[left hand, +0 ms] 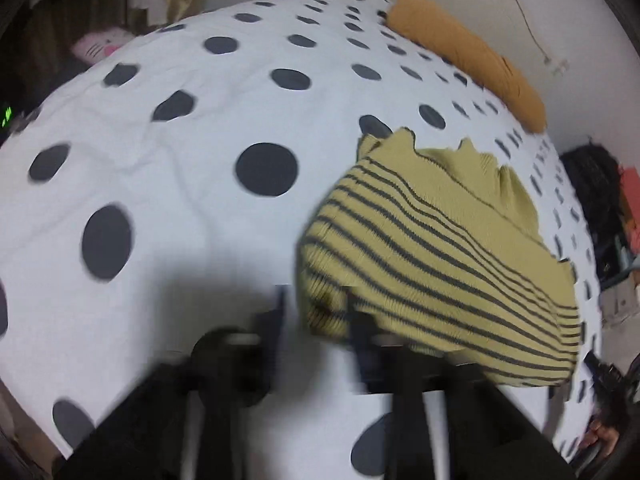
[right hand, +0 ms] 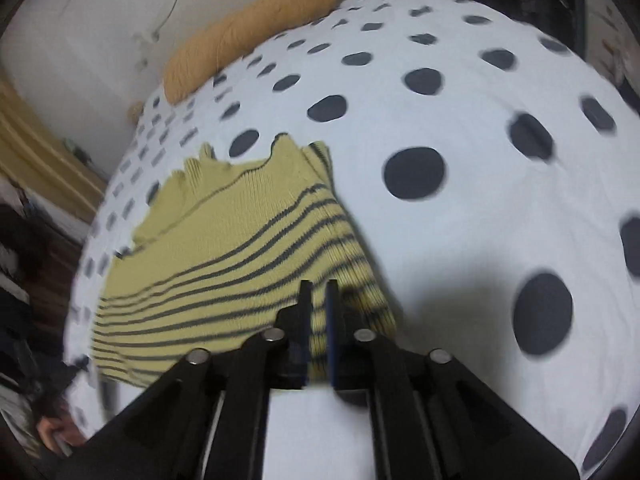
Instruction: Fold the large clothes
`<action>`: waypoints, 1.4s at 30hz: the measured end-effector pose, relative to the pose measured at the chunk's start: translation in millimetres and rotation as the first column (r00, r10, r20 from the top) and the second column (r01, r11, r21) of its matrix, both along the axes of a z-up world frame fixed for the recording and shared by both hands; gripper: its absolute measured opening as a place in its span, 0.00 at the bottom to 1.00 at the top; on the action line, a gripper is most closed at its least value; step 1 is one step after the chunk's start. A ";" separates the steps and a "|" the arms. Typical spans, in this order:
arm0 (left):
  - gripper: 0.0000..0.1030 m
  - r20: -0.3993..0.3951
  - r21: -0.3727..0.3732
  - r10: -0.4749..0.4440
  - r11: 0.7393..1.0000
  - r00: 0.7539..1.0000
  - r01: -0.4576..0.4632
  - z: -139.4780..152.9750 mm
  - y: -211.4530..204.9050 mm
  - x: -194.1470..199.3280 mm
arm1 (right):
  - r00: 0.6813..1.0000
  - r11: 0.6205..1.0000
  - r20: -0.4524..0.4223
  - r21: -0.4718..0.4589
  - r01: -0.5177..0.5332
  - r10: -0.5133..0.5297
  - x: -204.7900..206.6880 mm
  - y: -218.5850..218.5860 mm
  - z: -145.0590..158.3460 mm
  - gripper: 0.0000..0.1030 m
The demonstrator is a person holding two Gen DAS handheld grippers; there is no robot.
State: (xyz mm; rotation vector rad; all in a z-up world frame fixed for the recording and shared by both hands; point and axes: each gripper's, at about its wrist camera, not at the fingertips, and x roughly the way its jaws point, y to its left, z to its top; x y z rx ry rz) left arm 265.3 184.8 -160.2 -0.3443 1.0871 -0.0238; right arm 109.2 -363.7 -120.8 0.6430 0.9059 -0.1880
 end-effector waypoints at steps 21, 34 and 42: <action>0.30 -0.036 -0.202 0.007 0.979 0.999 -0.014 -72.0 -56.0 65.1 | 0.993 0.963 0.041 0.254 0.095 -0.108 46.7 18.8 -69.7 0.36; 0.09 0.018 -0.163 -0.039 0.986 0.999 0.041 13.2 -21.6 -35.0 | 0.987 0.992 0.105 -0.014 0.128 -0.126 -67.1 42.5 37.3 0.19; 0.11 -0.051 -0.222 -0.056 0.974 0.997 0.043 -27.3 1.0 -57.0 | 0.992 0.977 0.030 0.180 0.112 -0.119 -112.5 10.9 -20.1 0.49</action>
